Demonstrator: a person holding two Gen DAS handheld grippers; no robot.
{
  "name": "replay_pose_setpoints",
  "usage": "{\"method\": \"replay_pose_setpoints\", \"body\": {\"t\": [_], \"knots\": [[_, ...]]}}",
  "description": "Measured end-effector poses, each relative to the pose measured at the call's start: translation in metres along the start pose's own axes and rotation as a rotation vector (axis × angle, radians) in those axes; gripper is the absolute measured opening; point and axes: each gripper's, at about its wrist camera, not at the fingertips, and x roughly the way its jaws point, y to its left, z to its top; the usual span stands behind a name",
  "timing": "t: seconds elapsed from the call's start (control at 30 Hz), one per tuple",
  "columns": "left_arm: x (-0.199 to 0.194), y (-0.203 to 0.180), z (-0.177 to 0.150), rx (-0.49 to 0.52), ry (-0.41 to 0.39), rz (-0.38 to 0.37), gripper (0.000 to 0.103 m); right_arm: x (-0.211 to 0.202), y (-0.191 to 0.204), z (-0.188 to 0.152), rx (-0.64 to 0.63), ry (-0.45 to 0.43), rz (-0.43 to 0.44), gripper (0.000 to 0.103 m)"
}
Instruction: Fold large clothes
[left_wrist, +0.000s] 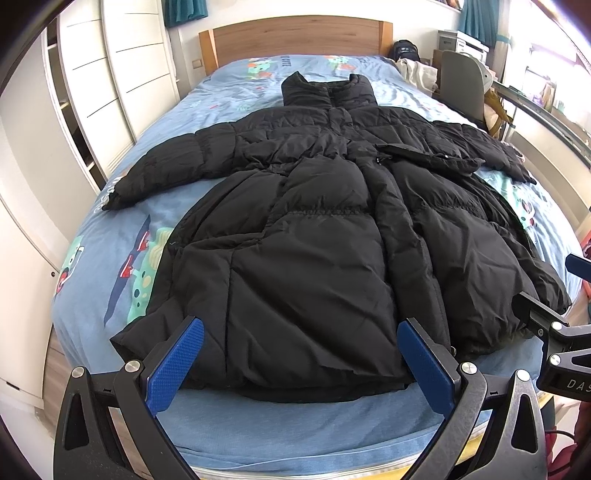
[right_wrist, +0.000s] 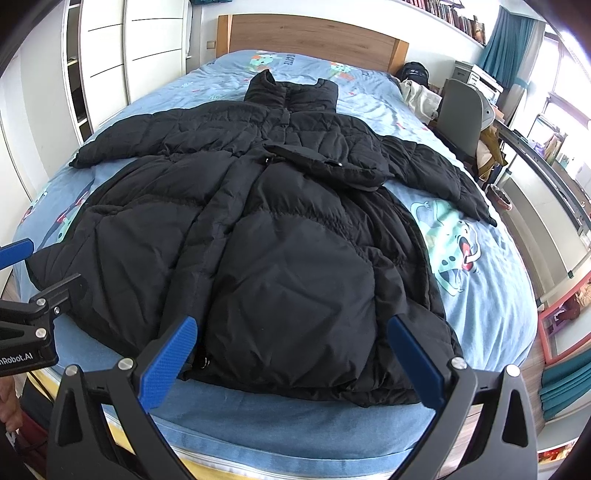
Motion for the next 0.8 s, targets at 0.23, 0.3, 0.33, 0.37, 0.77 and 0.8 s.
{"method": "replay_pose_setpoints", "body": {"t": [0.23, 0.3, 0.33, 0.37, 0.77, 0.8], "knots": [[0.0008, 0.0014, 0.0002, -0.002, -0.001, 0.002, 0.103, 0.0007, 0.0006, -0.0009, -0.003, 0.001, 0.0, 0.103], [0.0005, 0.0019, 0.0001, -0.003, -0.003, 0.005, 0.103, 0.0006, 0.0009, -0.0007, -0.001, 0.0, 0.0, 0.103], [0.0003, 0.0024, 0.0001, -0.005, -0.004, 0.007, 0.103, 0.0007, 0.001, -0.0006, -0.001, 0.0, -0.001, 0.103], [-0.0003, 0.0025, 0.0003, -0.007, -0.006, 0.009, 0.103, 0.0007, 0.0011, -0.0005, -0.001, 0.0, -0.002, 0.103], [-0.0051, 0.0031, 0.0024, -0.019, -0.025, 0.019, 0.103, -0.0032, 0.0009, -0.0001, -0.007, -0.005, -0.005, 0.103], [-0.0055, 0.0029, 0.0026, -0.019, -0.024, 0.021, 0.103, -0.0042, 0.0008, 0.0006, -0.008, -0.006, -0.006, 0.103]]}}
